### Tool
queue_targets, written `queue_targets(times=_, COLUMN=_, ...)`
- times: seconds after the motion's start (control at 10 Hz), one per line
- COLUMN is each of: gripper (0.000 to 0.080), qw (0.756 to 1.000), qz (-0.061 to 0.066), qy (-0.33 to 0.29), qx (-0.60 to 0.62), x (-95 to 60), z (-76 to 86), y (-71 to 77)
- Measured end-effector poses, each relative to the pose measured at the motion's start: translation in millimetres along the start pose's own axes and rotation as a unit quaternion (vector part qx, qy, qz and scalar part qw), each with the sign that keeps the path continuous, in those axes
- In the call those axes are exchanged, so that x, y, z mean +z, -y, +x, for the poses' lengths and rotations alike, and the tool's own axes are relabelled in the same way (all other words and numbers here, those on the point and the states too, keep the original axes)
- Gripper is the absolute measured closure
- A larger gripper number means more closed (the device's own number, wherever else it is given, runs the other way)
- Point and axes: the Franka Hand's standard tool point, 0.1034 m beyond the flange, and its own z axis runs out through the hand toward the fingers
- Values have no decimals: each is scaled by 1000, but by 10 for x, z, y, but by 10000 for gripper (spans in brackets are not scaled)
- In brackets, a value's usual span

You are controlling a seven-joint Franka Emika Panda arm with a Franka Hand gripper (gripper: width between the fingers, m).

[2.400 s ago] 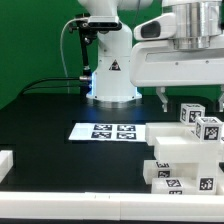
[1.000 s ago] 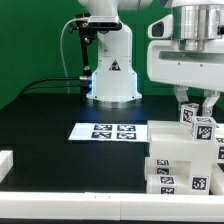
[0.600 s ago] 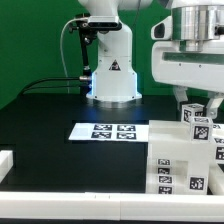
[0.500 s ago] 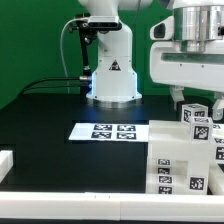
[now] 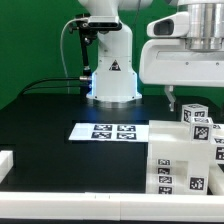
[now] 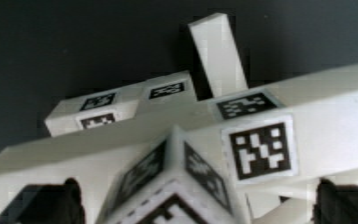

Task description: Assemble chair

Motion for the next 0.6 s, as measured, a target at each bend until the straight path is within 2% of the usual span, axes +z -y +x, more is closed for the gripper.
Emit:
queue_targets(times=0.1, gripper=151, qw=999, qz=-2, qy=-1, qx=-41, x=3, z=1, y=-3)
queue_targets(times=0.2, gripper=151, qw=992, qz=-17, qy=-6, qx=-124, x=4, z=11, y=-7)
queue_targets(times=0.3, gripper=151, qw=988, qz=-29, qy=-14, qx=-149, x=-5, z=5, y=47)
queue_targets(times=0.5, gripper=177, qw=991, qz=-26, qy=-12, qx=-132, x=3, z=10, y=30)
queue_targets(times=0.6, gripper=348, qw=993, qz=-25, qy=-13, qx=-116, x=5, z=5, y=39)
